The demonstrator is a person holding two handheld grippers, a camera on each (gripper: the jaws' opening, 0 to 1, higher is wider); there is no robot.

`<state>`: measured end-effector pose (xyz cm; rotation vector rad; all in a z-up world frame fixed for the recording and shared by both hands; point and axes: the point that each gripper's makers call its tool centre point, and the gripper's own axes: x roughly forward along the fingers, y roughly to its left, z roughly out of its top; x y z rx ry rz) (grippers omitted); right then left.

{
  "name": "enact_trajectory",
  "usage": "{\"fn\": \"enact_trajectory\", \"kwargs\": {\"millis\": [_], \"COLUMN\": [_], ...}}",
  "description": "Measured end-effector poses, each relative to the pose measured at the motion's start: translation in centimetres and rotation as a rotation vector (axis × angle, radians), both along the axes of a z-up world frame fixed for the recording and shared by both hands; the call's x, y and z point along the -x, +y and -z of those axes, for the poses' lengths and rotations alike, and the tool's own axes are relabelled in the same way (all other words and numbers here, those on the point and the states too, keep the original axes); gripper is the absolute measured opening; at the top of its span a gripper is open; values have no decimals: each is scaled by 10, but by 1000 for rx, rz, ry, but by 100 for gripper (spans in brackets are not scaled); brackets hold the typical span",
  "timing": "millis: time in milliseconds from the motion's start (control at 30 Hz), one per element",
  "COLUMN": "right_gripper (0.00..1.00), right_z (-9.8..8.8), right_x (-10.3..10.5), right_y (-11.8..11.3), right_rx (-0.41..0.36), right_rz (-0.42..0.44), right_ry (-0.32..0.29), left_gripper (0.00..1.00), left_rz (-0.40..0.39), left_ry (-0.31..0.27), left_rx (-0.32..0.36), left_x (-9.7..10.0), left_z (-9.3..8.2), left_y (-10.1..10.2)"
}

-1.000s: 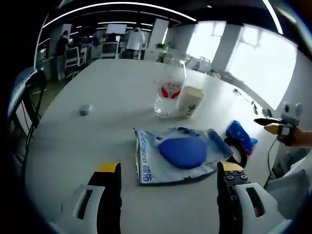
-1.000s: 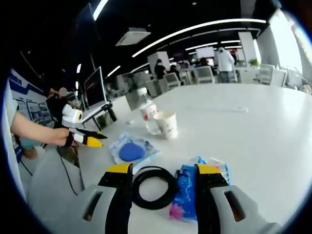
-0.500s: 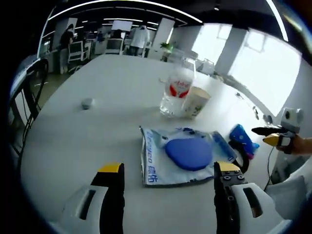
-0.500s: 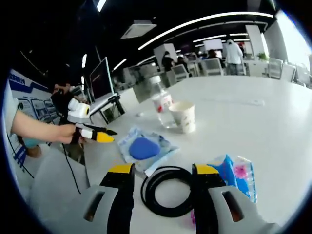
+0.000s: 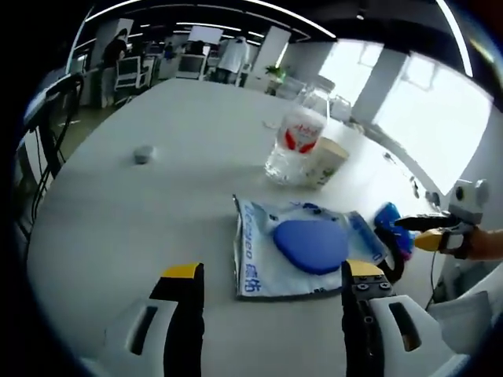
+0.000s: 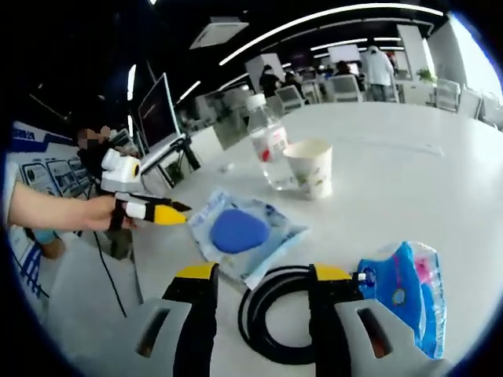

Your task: Arrange the tabletop items into an orderly group along one side of the table until the central work area is clear of visible clutter.

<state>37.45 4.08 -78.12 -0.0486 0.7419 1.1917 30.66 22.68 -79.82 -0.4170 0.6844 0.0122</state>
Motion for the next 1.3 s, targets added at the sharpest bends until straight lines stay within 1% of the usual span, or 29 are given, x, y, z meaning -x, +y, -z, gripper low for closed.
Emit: {"fn": "enact_trajectory", "kwargs": {"millis": [100,200,267,300,367,400,433,500,600,700,767,900,1000,1067,1133,1167,1267,1300], "right_gripper": [41,41,40,40,38,38,37,36,30,25,24,23,19,14,13,12,6,6], "right_z": [5,6,9,12,15,15,19,22,27,35,35,38,39,39,39,39,39,38], "right_x": [2,5,6,5,3,3,4,3,6,6,5,5,6,9,10,11,9,9], "right_y": [7,15,19,20,20,20,21,22,24,22,21,19,18,19,20,19,16,13], "right_rx": [9,13,25,31,35,37,57,67,77,114,111,123,120,115,133,136,143,140], "right_rz": [-4,-29,-34,-22,-10,-10,-22,-27,-24,-11,11,17,23,24,10,8,13,16], "right_ry": [14,8,18,34,40,40,39,43,81,95,112,125,141,153,128,124,126,127], "left_gripper": [65,65,65,65,63,61,60,59,58,54,54,53,43,33,29,26,8,3], "left_rz": [-2,-4,-3,-1,-1,0,-1,-7,-16,-12,-15,-32,-25,-17,-20,-22,-19,-15], "left_ry": [8,6,7,10,14,16,17,17,18,27,25,16,27,34,42,49,82,78], "left_rx": [15,20,22,23,28,33,51,59,67,74,68,80,91,87,73,65,27,17], "left_x": [-1,-2,-3,-3,-3,-3,-3,-4,-5,-4,-5,-5,-5,-5,-5,-4,3,5], "left_z": [3,3,4,5,7,8,9,10,12,14,14,14,16,17,19,20,24,23], "left_y": [-2,-3,-3,-3,-2,-2,-3,-2,-1,-3,-2,0,-2,-4,-4,-2,3,4]}}
